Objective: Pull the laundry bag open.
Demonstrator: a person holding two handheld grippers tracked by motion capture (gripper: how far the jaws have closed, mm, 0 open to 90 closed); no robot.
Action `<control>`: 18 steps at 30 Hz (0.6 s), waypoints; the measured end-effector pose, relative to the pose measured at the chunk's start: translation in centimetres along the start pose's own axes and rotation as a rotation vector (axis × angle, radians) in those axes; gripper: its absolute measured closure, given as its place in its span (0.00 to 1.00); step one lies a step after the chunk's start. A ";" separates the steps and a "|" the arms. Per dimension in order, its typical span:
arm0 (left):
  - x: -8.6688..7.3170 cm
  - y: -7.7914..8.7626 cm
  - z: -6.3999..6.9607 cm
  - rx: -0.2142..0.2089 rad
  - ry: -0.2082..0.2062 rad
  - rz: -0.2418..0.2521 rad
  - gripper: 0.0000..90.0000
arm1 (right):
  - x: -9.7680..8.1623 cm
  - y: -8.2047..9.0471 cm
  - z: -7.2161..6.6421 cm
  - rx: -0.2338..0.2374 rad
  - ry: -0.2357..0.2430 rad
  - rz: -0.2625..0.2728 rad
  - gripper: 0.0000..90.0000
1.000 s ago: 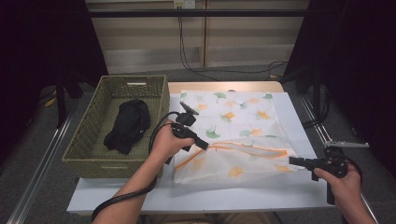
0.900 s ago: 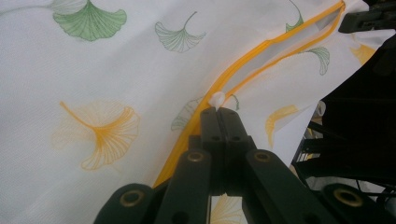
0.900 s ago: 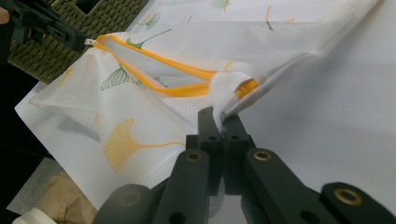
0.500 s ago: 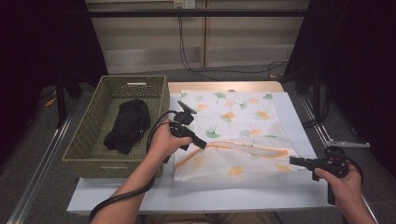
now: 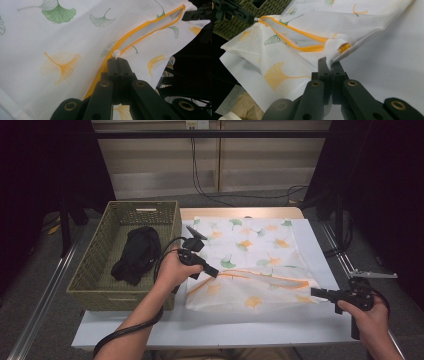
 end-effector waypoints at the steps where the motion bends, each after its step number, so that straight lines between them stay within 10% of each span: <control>1: 0.0 0.0 -0.1 0.020 -0.003 0.002 1.00 | 0.0 0.0 0.0 -0.001 0.001 -0.002 1.00; 10: 0.2 0.6 -0.2 0.002 0.054 0.051 1.00 | 0.0 0.1 0.3 -0.008 -0.001 0.004 1.00; 18: 0.1 1.4 -0.5 0.010 0.012 0.021 1.00 | 0.0 0.2 0.3 -0.010 -0.004 0.006 1.00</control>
Point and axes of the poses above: each handheld gripper's, and its own axes: y roughly backward along the jaws, x roughly out of its top, z roughly to its right, the point moved 9 cm from there along -y, roughly forward along the jaws, and after that the axes turned 1 degree about -x, right-handed, at the moved point
